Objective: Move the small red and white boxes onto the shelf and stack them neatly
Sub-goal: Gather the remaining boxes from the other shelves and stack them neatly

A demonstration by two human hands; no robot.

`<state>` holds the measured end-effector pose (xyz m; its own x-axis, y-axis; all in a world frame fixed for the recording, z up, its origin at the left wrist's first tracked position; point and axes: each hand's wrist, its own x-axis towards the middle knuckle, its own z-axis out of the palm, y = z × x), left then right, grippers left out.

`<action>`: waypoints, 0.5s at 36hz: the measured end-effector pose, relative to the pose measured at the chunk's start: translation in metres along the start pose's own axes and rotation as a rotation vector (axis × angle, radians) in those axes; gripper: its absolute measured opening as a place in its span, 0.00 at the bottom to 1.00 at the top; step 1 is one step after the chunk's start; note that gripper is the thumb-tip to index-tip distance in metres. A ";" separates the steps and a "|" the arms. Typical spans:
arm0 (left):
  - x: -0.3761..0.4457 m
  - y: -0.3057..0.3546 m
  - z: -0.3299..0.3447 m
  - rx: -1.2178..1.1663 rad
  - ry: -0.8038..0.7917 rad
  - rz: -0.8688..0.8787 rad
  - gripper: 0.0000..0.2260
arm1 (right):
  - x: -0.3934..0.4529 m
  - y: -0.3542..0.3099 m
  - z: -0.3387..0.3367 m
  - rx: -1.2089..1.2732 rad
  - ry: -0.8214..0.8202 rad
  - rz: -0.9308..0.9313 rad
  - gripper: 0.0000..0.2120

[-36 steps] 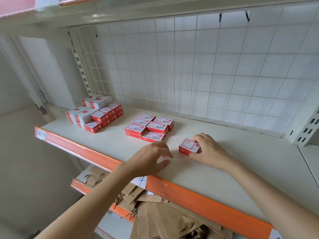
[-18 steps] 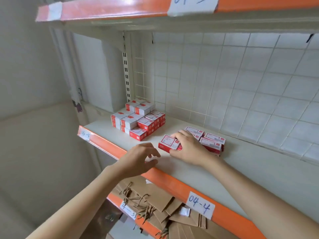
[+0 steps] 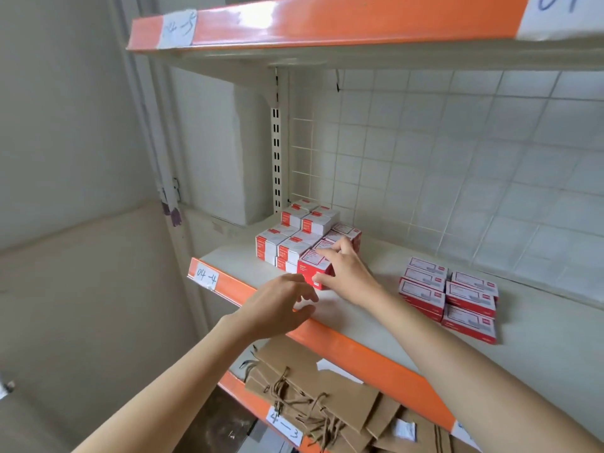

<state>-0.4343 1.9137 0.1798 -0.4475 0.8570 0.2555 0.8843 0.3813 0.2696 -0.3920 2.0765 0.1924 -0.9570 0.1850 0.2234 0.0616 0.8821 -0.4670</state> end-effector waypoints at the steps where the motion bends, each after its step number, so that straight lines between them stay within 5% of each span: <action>1: 0.001 0.000 0.000 -0.002 0.000 0.008 0.10 | -0.002 0.001 -0.002 0.009 0.000 0.002 0.25; 18: 0.069 0.109 0.036 0.034 -0.104 0.397 0.08 | -0.137 0.087 -0.088 -0.318 0.034 0.174 0.16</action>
<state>-0.3645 2.0271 0.1935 -0.0559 0.9698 0.2375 0.9902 0.0234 0.1377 -0.2302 2.1659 0.1964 -0.9149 0.3537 0.1944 0.3128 0.9258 -0.2124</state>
